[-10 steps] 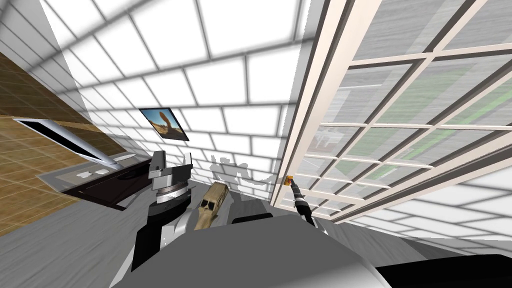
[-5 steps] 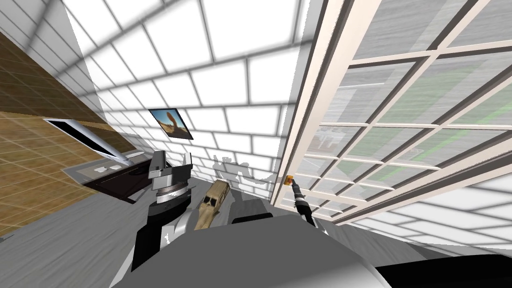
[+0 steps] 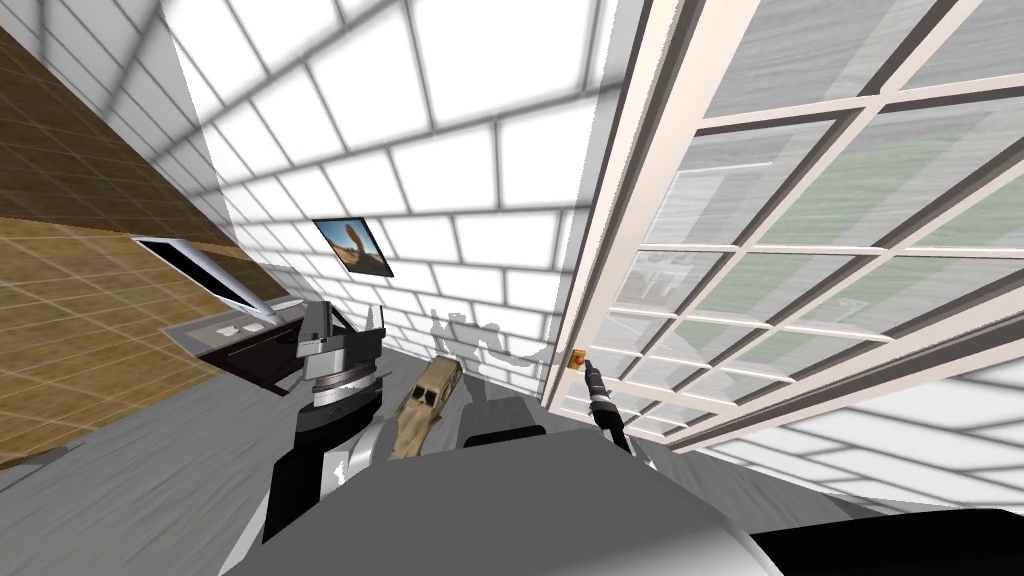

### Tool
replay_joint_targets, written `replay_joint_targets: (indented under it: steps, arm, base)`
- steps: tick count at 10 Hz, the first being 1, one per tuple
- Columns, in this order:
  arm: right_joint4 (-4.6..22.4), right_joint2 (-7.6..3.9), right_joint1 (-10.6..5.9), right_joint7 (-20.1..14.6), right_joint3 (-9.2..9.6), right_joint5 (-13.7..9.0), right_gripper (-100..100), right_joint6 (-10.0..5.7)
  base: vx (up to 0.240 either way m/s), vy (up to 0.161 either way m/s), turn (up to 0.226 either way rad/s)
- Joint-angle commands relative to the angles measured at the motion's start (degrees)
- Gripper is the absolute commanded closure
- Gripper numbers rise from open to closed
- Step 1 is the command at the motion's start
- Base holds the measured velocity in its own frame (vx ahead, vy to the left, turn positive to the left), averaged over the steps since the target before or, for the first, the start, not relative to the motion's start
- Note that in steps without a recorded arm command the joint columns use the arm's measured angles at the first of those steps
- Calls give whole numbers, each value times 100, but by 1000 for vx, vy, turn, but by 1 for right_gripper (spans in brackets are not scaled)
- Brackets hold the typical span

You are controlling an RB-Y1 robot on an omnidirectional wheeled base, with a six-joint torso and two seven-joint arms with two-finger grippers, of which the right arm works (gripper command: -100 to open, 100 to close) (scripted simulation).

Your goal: Pull the door open

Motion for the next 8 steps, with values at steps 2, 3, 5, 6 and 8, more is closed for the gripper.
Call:
replay_joint_targets:
  steps: [2,3,5,6,8]
  arm:
    - [13,-20,-15,135,29,-8,-100,-19]
    - [13,-20,-15,135,29,-8,-100,-19]
    - [36,-35,-23,394,31,21,-100,-28]
    - [50,-44,-27,554,32,38,-100,-34]
    - [84,-65,-39,885,35,79,-100,-47]
  base:
    - [-29,-1,3]
    - [-12,21,-30]
    - [-3,22,-22]
    - [-6,24,-31]
    - [-18,23,-42]
